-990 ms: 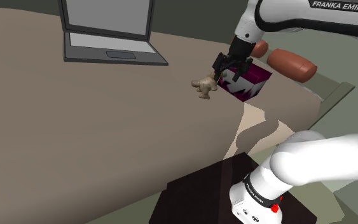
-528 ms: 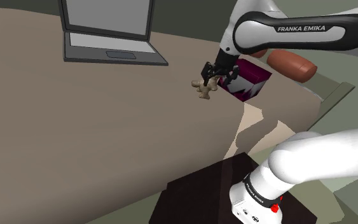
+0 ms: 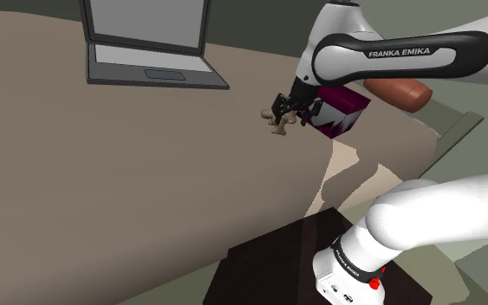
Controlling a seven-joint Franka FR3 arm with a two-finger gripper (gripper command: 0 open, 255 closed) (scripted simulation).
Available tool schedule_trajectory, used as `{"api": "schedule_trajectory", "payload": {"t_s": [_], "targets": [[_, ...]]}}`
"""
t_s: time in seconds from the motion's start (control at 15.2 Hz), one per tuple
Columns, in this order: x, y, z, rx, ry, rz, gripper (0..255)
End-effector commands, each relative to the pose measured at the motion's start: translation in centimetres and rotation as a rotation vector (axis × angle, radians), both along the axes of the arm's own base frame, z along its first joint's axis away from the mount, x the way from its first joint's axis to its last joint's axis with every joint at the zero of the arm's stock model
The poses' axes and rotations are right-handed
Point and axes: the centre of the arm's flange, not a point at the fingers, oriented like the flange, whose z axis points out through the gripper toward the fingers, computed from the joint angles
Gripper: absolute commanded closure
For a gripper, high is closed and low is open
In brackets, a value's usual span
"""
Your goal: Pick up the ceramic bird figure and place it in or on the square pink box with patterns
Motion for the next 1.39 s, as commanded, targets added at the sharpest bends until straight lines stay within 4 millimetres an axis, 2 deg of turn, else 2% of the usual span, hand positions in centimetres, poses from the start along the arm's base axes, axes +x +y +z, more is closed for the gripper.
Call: {"api": "schedule_trajectory", "payload": {"t_s": [0.0,0.2,0.26,0.86,1.32], "targets": [[0.0,0.0,0.0,0.000,0.000,0.000,0],[0.0,0.0,0.0,0.000,0.000,0.000,0],[0.0,0.0,0.0,0.000,0.000,0.000,255],[0.0,0.0,0.0,0.000,0.000,0.000,255],[0.0,0.0,3.7,0.000,0.000,0.000,255]]}}
